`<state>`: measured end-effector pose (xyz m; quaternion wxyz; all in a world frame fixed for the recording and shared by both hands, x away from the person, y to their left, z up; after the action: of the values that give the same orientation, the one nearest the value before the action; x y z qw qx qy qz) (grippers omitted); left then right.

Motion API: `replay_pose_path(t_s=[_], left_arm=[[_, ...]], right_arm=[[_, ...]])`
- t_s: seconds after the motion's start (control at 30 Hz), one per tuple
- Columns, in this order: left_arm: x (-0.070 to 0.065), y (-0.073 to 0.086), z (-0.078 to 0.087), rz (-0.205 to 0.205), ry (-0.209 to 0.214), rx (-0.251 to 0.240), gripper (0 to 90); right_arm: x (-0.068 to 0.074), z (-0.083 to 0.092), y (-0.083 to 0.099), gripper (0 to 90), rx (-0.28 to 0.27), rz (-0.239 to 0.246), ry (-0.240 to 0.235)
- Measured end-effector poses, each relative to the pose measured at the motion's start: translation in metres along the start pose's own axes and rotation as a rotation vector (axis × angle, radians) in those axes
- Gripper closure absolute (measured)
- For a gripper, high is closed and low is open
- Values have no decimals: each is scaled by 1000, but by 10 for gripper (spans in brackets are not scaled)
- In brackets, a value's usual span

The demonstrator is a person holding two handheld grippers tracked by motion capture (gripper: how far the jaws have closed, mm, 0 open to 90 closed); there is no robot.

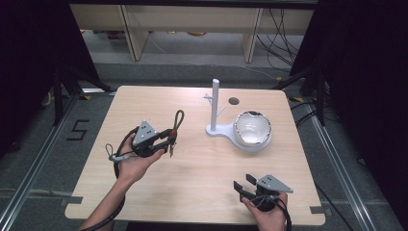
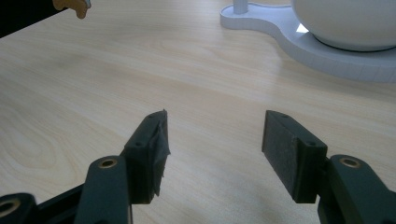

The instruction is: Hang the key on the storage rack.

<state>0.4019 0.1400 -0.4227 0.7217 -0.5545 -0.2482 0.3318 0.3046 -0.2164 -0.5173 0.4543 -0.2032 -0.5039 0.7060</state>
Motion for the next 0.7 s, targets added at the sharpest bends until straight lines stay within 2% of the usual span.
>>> replay_pose_path(t_s=[0.37, 0.47, 0.53, 0.57, 0.67, 0.7], left_arm=[[-6, -6, -7, -7, 11, -6, 682], [-8, -7, -10, -9, 17, -12, 681], [-9, -8, -11, -12, 15, -10, 681], [-10, -9, -12, -12, 17, -9, 682], [-12, -10, -14, -14, 19, -13, 682], [-12, -11, -15, -17, 20, -10, 682]], right_arm=[[0, 0, 0, 419, 0, 4, 0], [0, 0, 0, 419, -8, -8, -9], [3, 1, 0, 419, -6, -32, -2], [2, 3, -1, 419, 11, -26, 14], [1, 0, 0, 419, -12, -19, -8], [1, 1, 0, 418, -2, -8, 9]])
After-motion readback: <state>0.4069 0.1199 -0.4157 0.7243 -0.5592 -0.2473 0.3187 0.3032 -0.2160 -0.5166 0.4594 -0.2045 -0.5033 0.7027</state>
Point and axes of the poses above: each handheld gripper's, and its own axes: z roughly backward along the jaws, y roughly out of its underside, x roughly to its left, the point moved 1 cm from there along -z, roughly forward along the jaws, and after that the axes turned 4 degrees about -x, right-handed, at the moved point
